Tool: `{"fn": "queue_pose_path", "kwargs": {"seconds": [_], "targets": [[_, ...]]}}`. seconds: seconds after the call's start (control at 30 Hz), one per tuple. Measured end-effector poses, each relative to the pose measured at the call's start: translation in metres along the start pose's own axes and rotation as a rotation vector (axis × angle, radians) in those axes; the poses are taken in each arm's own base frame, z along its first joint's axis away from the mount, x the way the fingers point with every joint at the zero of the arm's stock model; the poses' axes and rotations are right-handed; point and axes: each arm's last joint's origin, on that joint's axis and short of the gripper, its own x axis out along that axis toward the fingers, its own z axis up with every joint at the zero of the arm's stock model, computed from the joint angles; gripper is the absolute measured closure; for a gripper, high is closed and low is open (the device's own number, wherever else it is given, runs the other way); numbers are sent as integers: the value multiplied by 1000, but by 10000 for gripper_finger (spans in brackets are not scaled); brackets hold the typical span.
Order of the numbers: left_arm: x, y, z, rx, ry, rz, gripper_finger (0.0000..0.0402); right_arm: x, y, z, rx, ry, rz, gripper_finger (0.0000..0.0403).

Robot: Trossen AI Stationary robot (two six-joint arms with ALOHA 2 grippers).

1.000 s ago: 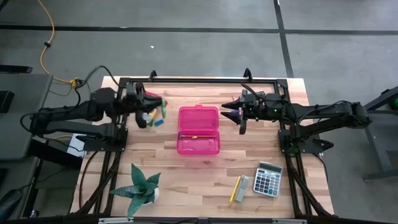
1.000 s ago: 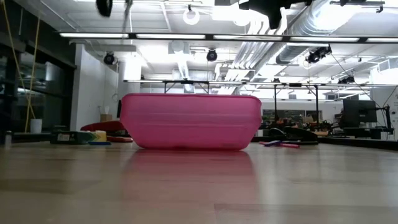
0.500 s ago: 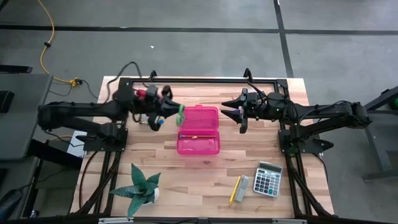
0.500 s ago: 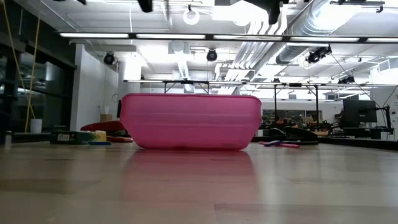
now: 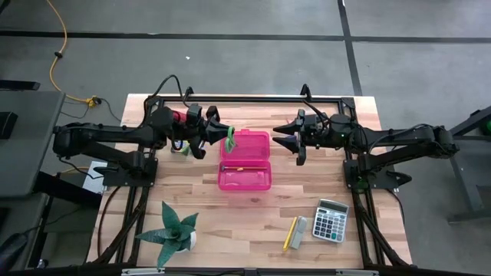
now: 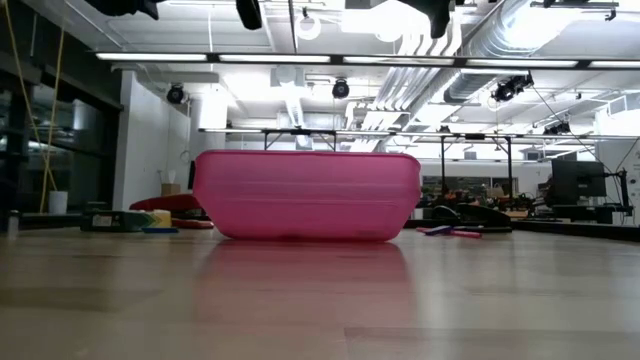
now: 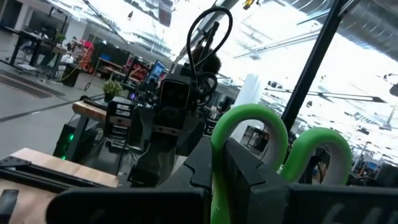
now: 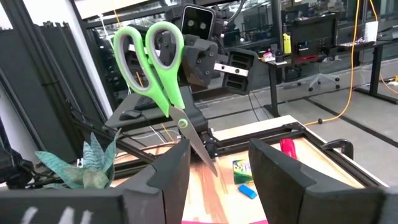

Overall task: Pack school essentials
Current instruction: Put the green scissors into the pink supply box

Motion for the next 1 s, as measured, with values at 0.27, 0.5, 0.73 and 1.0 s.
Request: {"fn": "queue_pose_path", "kwargs": {"seconds": [0.27, 0.5, 0.73, 1.0], "targets": [[0, 3, -4, -40, 31, 57, 401, 0, 0, 0, 0, 0, 0, 245], [-2, 22, -41, -154, 286, 329, 401, 0, 0, 0, 0, 0, 0, 245], [20, 40, -88, -258, 490, 411, 401, 0, 0, 0, 0, 4, -1, 245], [57, 45, -120, -136, 836, 465, 401, 0, 0, -1, 0, 8, -2, 245]]}}
